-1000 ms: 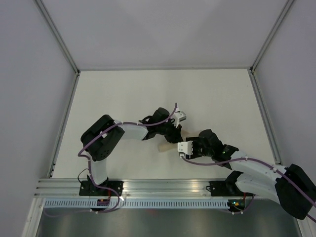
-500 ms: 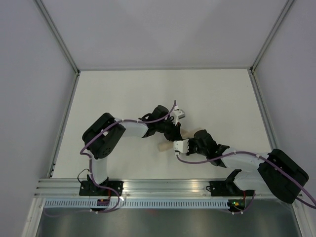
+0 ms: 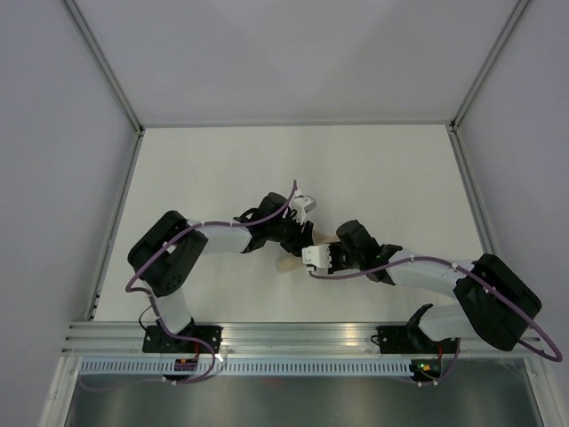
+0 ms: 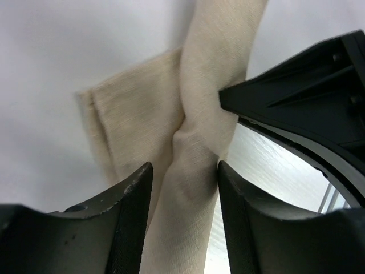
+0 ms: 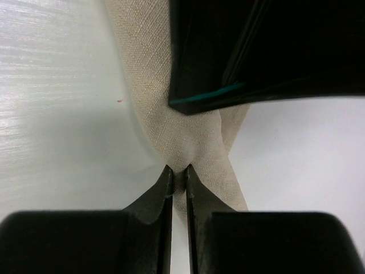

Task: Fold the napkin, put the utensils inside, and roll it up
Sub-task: Roll the napkin with the utensil

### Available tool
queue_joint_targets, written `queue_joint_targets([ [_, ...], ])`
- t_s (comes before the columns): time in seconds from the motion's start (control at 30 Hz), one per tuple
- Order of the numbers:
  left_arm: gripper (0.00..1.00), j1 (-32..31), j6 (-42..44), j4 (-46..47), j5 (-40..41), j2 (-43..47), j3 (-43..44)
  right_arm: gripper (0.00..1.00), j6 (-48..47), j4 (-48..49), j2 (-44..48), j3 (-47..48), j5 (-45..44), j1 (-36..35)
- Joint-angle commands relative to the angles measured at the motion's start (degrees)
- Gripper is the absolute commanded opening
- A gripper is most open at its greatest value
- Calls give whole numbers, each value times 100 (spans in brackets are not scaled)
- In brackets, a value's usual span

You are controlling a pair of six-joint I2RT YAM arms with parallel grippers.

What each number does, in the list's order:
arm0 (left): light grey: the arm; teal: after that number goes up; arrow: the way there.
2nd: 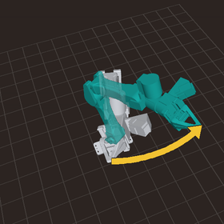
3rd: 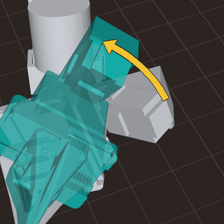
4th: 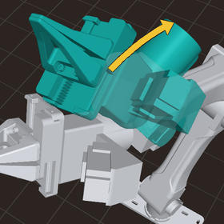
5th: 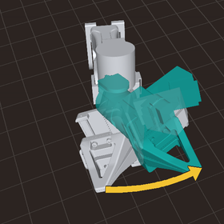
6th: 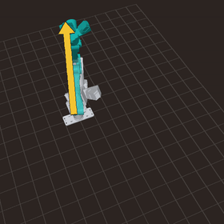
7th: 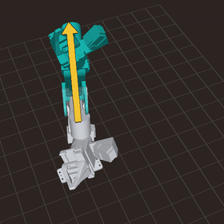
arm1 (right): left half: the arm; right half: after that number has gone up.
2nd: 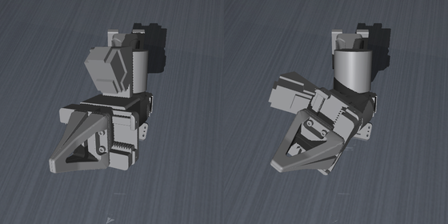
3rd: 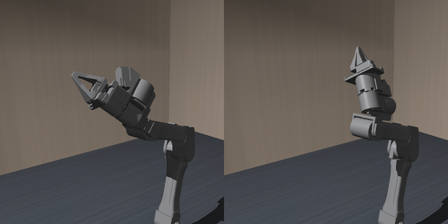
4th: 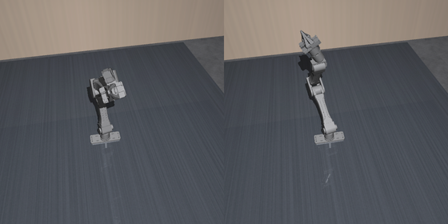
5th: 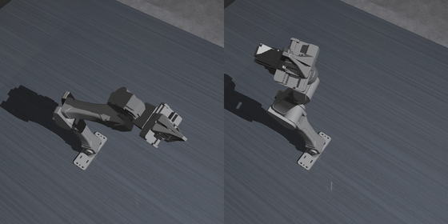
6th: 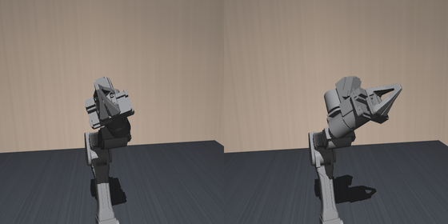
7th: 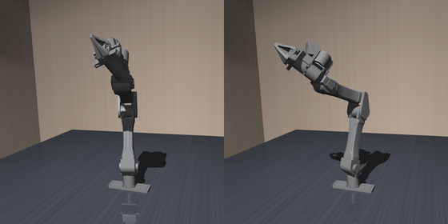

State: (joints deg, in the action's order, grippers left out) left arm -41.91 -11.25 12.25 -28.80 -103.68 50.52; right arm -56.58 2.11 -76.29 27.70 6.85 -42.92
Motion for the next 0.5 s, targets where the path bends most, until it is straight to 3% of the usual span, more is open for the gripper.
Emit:
queue_joint_targets([
  [0.0, 56, 139, -675, 268, 909, 699, -348, 3, 156, -1141, -298, 305, 474, 55],
  [0.23, 59, 174, -1029, 392, 2333, 1929, -938, 2, -134, -2433, -1168, 1438, 1142, 485],
  [0.47, 60, 174, -1204, 1191, 3713, 3274, -2237, 3, -616, -4261, -2503, 3466, 1942, 1039],
])
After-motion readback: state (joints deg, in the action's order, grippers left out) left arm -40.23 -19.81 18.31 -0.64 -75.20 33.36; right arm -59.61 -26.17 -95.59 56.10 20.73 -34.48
